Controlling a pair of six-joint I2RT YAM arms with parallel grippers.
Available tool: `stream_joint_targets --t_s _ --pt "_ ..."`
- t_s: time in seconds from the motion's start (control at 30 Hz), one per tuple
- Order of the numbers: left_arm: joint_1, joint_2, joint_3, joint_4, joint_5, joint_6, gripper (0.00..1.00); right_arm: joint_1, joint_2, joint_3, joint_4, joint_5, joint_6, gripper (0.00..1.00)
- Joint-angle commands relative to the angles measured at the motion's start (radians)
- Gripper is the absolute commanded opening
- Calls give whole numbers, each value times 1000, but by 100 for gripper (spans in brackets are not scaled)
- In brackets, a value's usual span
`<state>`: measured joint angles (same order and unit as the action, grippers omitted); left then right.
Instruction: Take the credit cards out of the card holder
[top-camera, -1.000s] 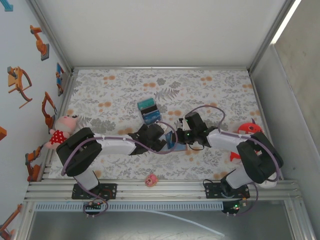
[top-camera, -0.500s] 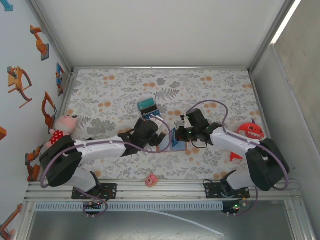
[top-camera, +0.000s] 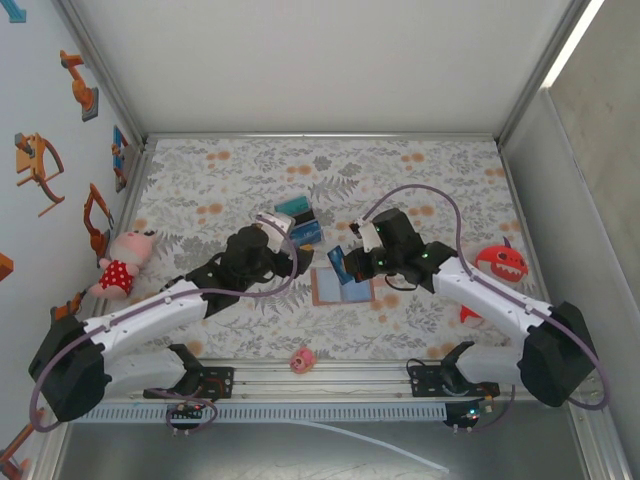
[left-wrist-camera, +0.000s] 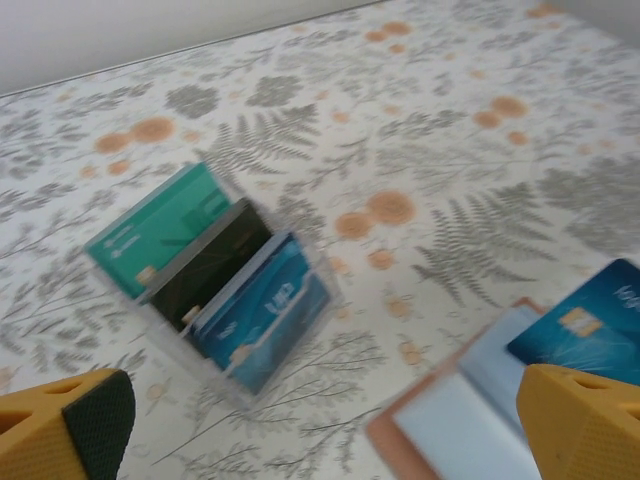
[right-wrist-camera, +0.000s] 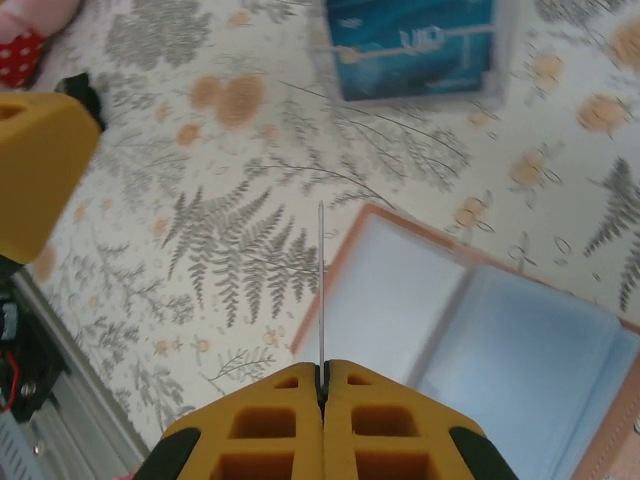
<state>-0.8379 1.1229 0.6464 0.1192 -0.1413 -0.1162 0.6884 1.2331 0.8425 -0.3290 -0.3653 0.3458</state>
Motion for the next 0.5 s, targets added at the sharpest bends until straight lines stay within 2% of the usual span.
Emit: stream_joint_targets --t_s 0.0,0.13,0.27,0.47 --pt "29 -38 17 -14 262 66 95 24 -15 54 -57 -59 -175 0" --pt "68 -50 45 -64 479 144 92 30 4 97 -87 -130 -271 0" --pt "78 -28 87 -157 607 240 88 31 7 122 -104 -208 -336 0" --pt "86 38 154 -251 782 313 63 33 15 152 -163 -300 -416 0"
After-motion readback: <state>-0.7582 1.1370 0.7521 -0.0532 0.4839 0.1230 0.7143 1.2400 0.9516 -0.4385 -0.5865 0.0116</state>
